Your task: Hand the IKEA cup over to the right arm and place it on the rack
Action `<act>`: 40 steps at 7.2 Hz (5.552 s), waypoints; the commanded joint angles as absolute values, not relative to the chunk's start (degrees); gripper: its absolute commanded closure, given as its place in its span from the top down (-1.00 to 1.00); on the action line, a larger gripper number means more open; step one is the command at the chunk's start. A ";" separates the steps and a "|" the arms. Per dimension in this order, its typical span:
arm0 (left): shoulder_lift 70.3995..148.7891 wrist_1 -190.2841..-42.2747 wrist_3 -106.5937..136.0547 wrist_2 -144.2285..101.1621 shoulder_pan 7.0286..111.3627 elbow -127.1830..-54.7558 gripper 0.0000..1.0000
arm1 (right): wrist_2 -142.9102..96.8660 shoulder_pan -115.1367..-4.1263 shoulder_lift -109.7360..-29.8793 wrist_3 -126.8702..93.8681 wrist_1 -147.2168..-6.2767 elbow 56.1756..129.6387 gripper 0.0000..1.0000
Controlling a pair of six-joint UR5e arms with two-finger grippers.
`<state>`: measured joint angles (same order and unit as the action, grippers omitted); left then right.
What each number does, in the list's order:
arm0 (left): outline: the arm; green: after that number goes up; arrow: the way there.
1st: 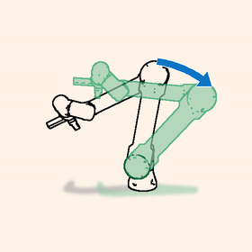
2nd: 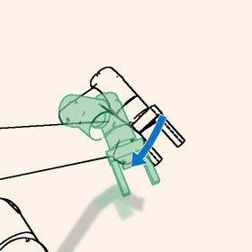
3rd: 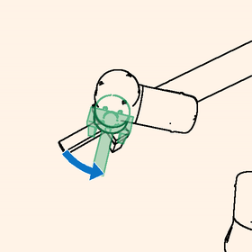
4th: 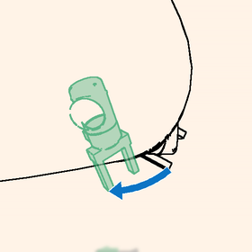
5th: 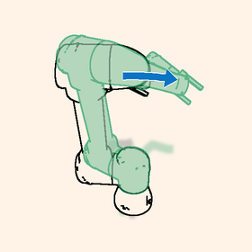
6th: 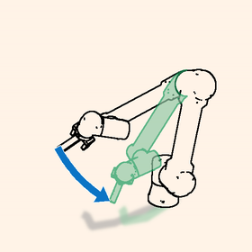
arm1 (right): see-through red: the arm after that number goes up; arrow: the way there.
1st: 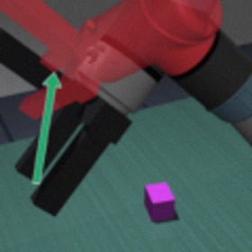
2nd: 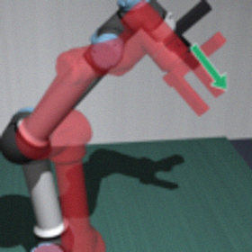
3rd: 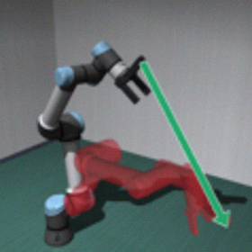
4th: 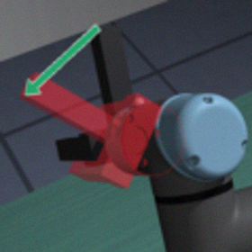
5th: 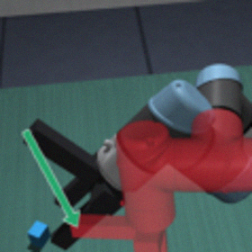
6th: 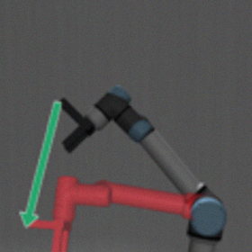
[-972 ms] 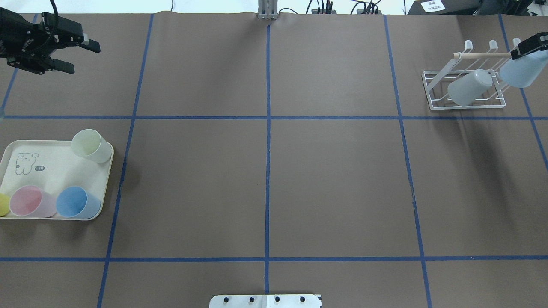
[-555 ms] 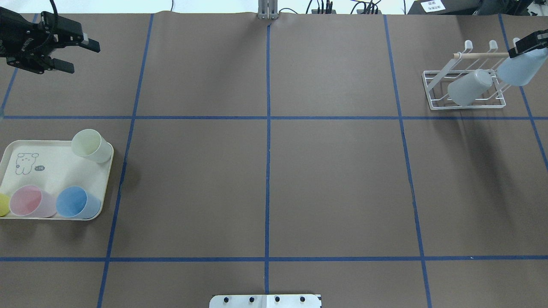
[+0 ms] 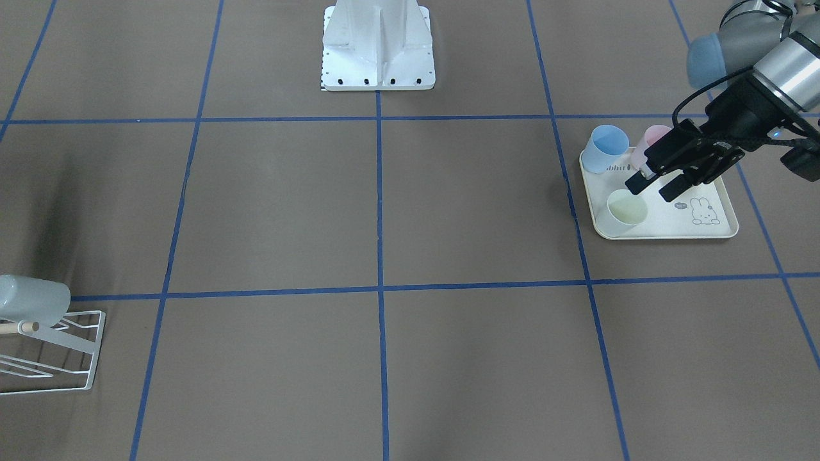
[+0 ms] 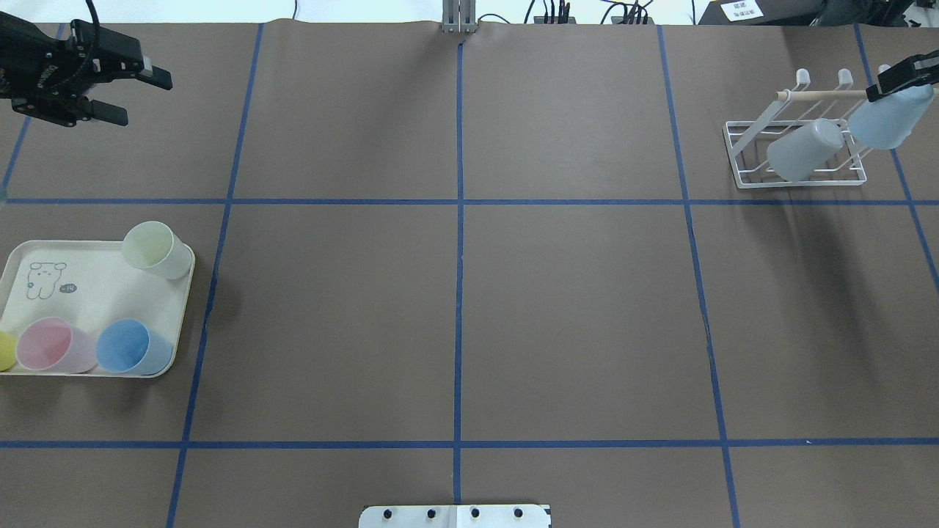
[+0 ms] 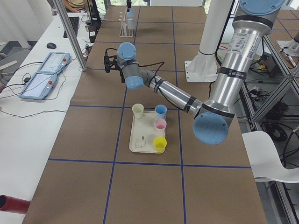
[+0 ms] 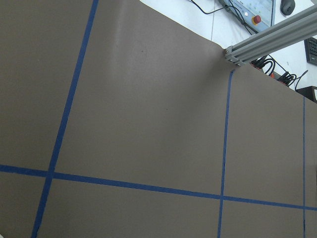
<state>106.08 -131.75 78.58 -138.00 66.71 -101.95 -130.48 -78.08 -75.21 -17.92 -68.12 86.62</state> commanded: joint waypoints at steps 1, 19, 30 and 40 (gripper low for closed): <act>106.08 -131.75 78.57 -137.99 66.71 -102.04 1.00 | -130.43 -77.61 -75.15 -17.93 -68.12 86.48 -0.53; 98.45 -122.46 59.27 -134.30 66.10 -101.86 1.00 | -129.11 -74.00 -73.22 -19.07 -68.12 85.34 0.97; 93.96 -113.20 52.73 -123.84 54.06 -99.94 0.15 | -129.99 -73.83 -79.10 -19.25 -70.40 97.64 0.98; 102.11 -115.83 67.69 -128.03 55.46 -104.05 -1.00 | -132.98 -68.48 -77.10 -40.25 -66.91 102.21 0.96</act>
<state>99.35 -114.42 59.71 -125.70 55.47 -102.30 -132.94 -70.95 -78.88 -29.68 -68.96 100.73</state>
